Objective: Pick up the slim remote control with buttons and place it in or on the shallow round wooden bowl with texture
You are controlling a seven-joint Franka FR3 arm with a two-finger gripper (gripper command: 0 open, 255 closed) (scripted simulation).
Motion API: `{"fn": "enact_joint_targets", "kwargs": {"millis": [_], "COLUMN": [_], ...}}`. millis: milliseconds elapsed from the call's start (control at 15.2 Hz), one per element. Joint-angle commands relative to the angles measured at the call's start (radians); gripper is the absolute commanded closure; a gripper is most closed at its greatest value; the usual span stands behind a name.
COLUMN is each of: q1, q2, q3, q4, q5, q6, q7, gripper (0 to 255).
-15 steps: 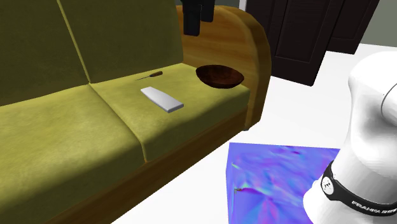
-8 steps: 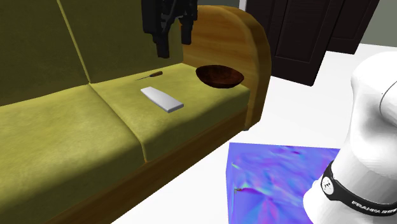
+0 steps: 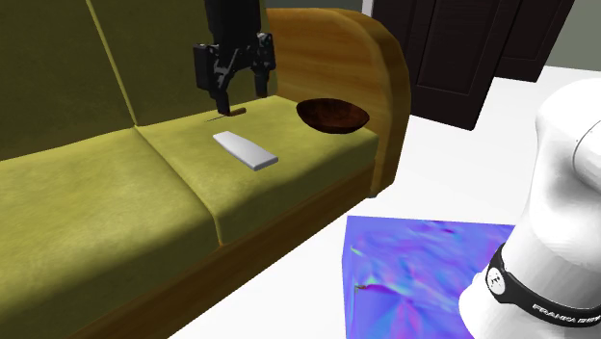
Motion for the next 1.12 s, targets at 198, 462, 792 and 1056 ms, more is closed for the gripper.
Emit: {"fn": "enact_joint_targets", "kwargs": {"millis": [198,462,792,1056], "q1": [-0.033,-0.063,-0.099,-0.102], "q2": [0.166,0.304,0.442,0.470], "q3": [-0.047,-0.078,-0.099,-0.096], "q4": [0.080,0.161,0.243,0.222], "q5": [0.043,0.093,0.152,0.161], "q6": [0.072,0.113,0.151,0.198], "q7": [0.006,0.000,-0.009,-0.015], "gripper": [0,0,0,0]}}
